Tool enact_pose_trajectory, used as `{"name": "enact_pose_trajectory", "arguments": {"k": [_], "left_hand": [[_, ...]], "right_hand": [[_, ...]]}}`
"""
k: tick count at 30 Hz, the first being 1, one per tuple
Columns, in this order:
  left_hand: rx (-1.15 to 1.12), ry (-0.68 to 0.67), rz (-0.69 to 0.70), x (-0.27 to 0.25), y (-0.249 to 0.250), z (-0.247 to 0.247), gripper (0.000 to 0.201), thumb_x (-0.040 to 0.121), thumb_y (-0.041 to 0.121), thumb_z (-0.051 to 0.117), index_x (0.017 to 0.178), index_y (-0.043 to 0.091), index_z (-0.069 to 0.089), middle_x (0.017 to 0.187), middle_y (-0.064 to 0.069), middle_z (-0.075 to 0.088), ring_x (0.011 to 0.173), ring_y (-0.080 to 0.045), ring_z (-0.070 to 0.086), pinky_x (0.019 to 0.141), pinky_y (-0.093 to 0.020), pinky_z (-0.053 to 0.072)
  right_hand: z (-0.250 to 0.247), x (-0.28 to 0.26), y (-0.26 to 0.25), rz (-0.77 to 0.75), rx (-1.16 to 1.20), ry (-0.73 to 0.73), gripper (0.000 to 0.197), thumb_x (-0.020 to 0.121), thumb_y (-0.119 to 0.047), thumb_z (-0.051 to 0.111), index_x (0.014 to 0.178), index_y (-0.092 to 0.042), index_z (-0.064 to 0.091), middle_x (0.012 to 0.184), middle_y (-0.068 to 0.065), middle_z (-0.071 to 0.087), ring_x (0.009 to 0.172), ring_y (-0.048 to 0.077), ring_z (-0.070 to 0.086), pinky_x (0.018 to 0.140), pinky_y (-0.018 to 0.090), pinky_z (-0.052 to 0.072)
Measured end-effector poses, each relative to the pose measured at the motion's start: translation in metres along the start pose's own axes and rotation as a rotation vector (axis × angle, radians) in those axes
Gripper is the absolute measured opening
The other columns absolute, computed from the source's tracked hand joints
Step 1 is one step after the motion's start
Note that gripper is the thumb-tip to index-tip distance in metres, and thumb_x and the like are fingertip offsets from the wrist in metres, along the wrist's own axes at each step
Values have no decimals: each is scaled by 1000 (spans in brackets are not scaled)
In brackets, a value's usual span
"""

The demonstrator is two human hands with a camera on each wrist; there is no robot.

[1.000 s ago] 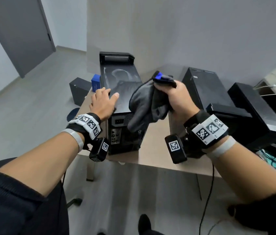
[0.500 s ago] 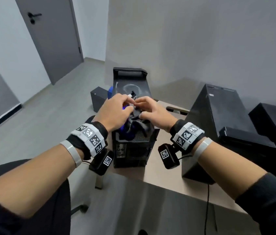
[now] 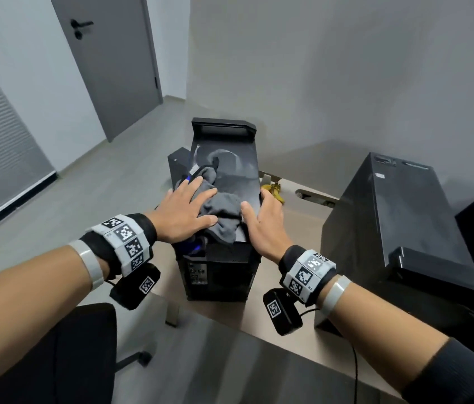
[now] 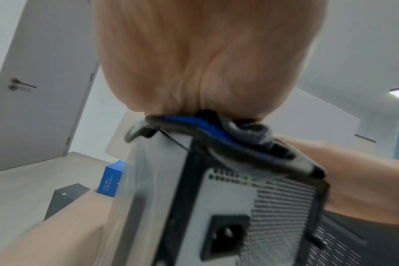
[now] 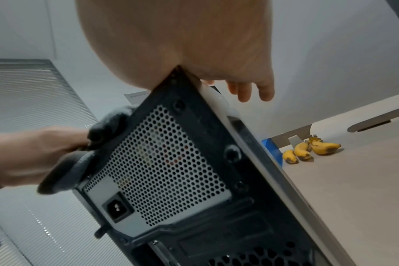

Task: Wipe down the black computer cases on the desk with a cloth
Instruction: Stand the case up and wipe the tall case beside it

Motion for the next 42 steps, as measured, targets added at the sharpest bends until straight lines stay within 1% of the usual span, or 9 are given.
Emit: {"name": "enact_pose_trajectory", "arguments": {"k": [3, 8, 15, 19, 22, 24, 30, 35, 42], "left_hand": [[22, -50, 6, 17, -9, -9, 80, 95, 63, 43, 160, 31, 10, 168, -6, -10, 154, -27, -10, 123, -50, -3], [60, -64, 18, 76, -32, -26, 76, 99, 56, 46, 160, 31, 7, 168, -7, -10, 155, -28, -10, 123, -52, -2], [45, -64, 77, 147, -56, -55, 81, 96, 57, 52, 160, 31, 11, 168, -9, -7, 155, -29, -9, 123, -51, -2], [53, -152, 187, 135, -45, -46, 92, 89, 65, 52, 160, 28, 9, 168, -10, -10, 153, -33, -14, 123, -48, -3], [183, -217, 339, 118, -36, -34, 94, 84, 69, 45, 160, 29, 7, 168, -8, -11, 154, -31, -13, 122, -49, -3], [186, -217, 371, 129, -35, -39, 84, 95, 62, 49, 160, 30, 6, 168, -8, -12, 154, -30, -13, 122, -47, -4], [177, -149, 338, 190, -15, -48, 88, 94, 62, 51, 161, 27, 6, 168, -11, -9, 154, -33, -10, 125, -47, 0], [200, -179, 331, 197, 3, -49, 86, 95, 58, 52, 161, 28, 5, 168, -10, -12, 153, -35, -12, 125, -48, -2], [286, -322, 649, 139, 19, -37, 80, 97, 45, 54, 160, 27, 9, 167, -10, -14, 153, -28, -16, 122, -38, -6]], "right_hand": [[1, 6, 1, 11, 4, -82, 89, 92, -67, 32, 157, -10, 12, 160, 12, 20, 148, 29, 16, 121, 45, 16], [3, 28, 5, 158, 130, -173, 112, 72, -87, 27, 157, -15, 13, 162, 9, 22, 150, 29, 17, 120, 54, 20], [5, 24, 6, 318, 141, -106, 104, 76, -82, 32, 157, -19, 15, 159, 11, 29, 147, 31, 25, 117, 55, 26], [3, 18, 1, 385, 136, -72, 85, 97, -62, 37, 159, -15, 2, 163, 13, 15, 151, 31, 13, 122, 50, 17], [1, 12, -4, 411, 126, -82, 76, 103, -53, 34, 159, -15, 0, 165, 11, 8, 153, 27, 8, 121, 44, 12], [-1, 13, -7, 425, 124, -58, 74, 103, -52, 33, 159, -15, 2, 165, 11, 10, 152, 27, 10, 120, 42, 13], [3, 13, -3, 400, 68, 20, 74, 102, -55, 32, 159, -16, 6, 165, 12, 14, 151, 27, 15, 121, 41, 15], [3, 7, -8, 341, 10, 63, 79, 98, -64, 27, 159, -18, 5, 164, 10, 16, 151, 24, 15, 123, 41, 15], [6, 6, -7, 316, 40, 86, 87, 92, -71, 19, 159, -18, 6, 164, 12, 17, 152, 21, 15, 122, 34, 14]]}}
Point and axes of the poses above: each hand's wrist, its own x-axis towards the middle knuckle, its own z-axis out of the palm, y = z × x, the point moved 4 cm from there along x, towards the middle knuckle
